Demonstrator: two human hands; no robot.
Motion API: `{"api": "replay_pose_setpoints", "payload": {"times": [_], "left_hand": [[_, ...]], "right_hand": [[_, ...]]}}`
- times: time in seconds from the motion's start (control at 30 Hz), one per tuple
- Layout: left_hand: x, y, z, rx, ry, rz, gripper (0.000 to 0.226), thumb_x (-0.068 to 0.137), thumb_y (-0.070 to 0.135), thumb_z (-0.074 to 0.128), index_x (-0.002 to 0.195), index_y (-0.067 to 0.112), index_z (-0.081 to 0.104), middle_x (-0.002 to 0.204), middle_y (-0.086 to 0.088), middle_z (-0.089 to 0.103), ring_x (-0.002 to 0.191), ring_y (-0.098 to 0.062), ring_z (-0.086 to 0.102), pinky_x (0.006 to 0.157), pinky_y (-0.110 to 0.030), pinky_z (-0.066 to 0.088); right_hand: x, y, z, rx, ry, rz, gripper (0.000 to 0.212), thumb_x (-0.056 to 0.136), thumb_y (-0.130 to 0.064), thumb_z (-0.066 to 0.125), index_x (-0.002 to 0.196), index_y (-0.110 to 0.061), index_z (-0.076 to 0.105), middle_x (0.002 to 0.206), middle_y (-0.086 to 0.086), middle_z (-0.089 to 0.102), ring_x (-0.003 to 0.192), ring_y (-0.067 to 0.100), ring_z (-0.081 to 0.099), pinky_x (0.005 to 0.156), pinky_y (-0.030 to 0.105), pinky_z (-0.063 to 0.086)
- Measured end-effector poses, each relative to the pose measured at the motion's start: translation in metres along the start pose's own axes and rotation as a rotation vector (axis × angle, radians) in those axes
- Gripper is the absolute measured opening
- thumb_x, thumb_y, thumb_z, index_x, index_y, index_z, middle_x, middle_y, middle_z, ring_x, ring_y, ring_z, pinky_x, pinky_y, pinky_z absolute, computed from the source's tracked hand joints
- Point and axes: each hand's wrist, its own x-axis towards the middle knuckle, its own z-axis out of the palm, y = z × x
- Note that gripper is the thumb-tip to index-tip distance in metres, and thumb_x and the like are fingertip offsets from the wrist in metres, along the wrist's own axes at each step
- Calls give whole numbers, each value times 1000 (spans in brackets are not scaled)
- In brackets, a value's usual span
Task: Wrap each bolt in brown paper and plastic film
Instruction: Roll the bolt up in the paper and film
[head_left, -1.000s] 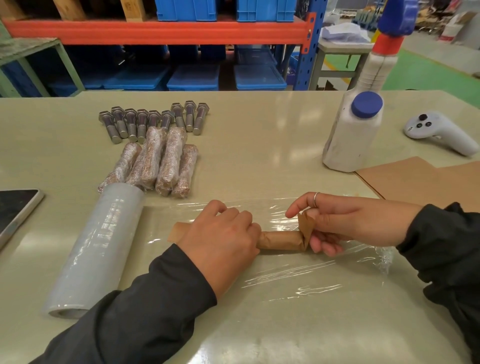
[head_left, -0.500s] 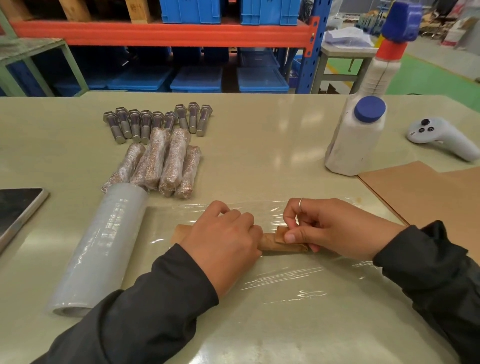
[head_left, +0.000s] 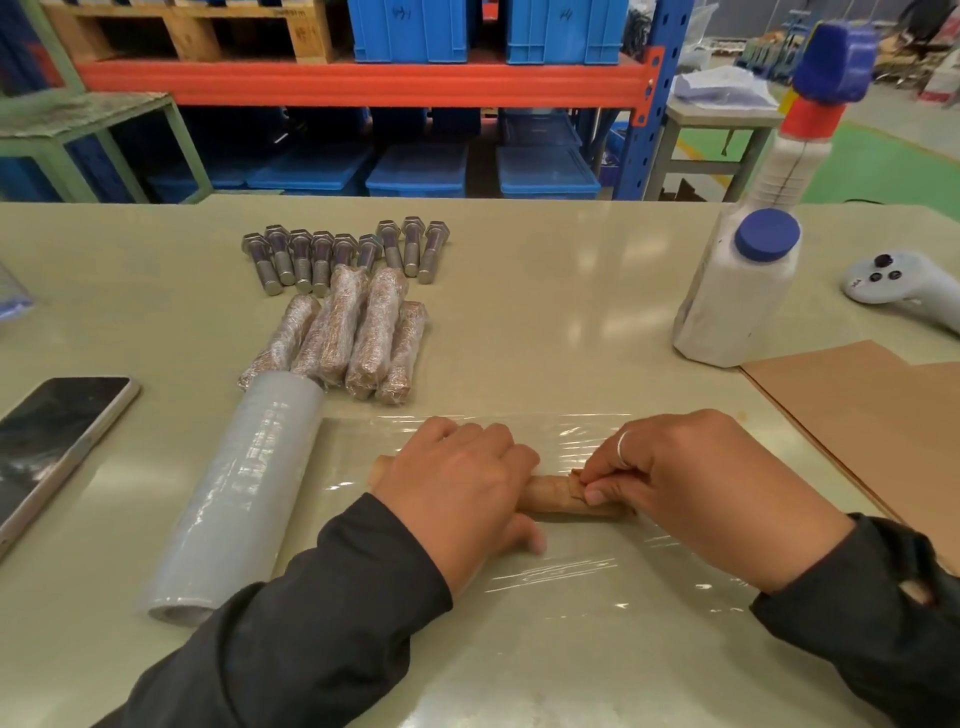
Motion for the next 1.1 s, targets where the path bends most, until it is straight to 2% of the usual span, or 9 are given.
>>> {"api": "replay_pose_setpoints", "payload": {"times": [0.07, 0.17, 0.2, 0.3, 0.37, 0.63, 0.9, 1.03, 1.1], "left_hand": [[-7, -10, -9, 11, -77, -91, 70, 76, 66, 50, 132, 26, 37, 124, 7, 44, 115, -12, 42, 93, -24, 25], [-25, -22, -33, 7, -10, -111, 47, 71, 54, 67, 106, 24, 58, 103, 5, 57, 96, -16, 56, 78, -27, 34], [-31, -26, -37, 14, -40, -126, 39, 76, 53, 63, 104, 27, 60, 103, 9, 57, 96, -14, 55, 77, -25, 32], [-39, -31, -24, 62, -180, -126, 41, 87, 59, 39, 120, 37, 50, 119, 19, 50, 112, -5, 45, 88, -20, 28], [-39, -28, -20, 56, -232, -133, 43, 89, 59, 36, 124, 38, 47, 123, 20, 49, 113, -4, 43, 92, -19, 28], [-34, -28, 0, -114, -171, -148, 33, 89, 52, 45, 116, 35, 53, 108, 14, 52, 102, -8, 44, 72, -20, 24], [-28, -27, 3, -87, -182, -164, 26, 95, 40, 39, 108, 27, 58, 107, 8, 53, 99, -10, 44, 68, -22, 20], [-31, -28, 5, -45, -128, -205, 23, 97, 30, 38, 106, 29, 59, 105, 8, 53, 96, -12, 45, 71, -22, 24], [-32, -26, 2, -70, -84, -250, 17, 94, 32, 45, 102, 28, 60, 101, 8, 52, 94, -13, 44, 70, -22, 24]], "right_hand": [[0, 0, -1, -12, -19, 1, 21, 89, -35, 59, 107, -35, 69, 105, -15, 67, 99, 2, 57, 86, 15, 38], [1, 1, -2, 0, -34, 7, 19, 88, -34, 60, 104, -35, 70, 104, -15, 67, 97, 3, 58, 85, 17, 39], [1, 2, -2, 4, -42, 10, 19, 87, -33, 60, 103, -34, 71, 103, -14, 68, 97, 4, 58, 84, 17, 39], [2, 4, -3, 4, -54, 12, 17, 86, -34, 62, 101, -34, 71, 100, -14, 68, 94, 4, 58, 82, 16, 39], [2, 5, -3, 13, -54, 11, 16, 85, -33, 63, 98, -34, 72, 97, -14, 68, 91, 4, 58, 78, 14, 39], [1, 5, -3, 28, -66, -4, 12, 82, -31, 67, 91, -31, 74, 90, -13, 68, 80, 2, 54, 72, 12, 37], [1, 5, -5, 37, -80, -12, 9, 82, -31, 68, 88, -30, 74, 85, -14, 67, 72, 0, 51, 69, 9, 36], [1, 3, -5, 43, -84, 1, 10, 82, -30, 68, 89, -29, 74, 90, -13, 68, 82, 3, 57, 76, 16, 41], [1, 3, -6, 51, -84, 0, 9, 82, -29, 68, 89, -29, 74, 89, -13, 69, 82, 3, 58, 75, 15, 41]]}}
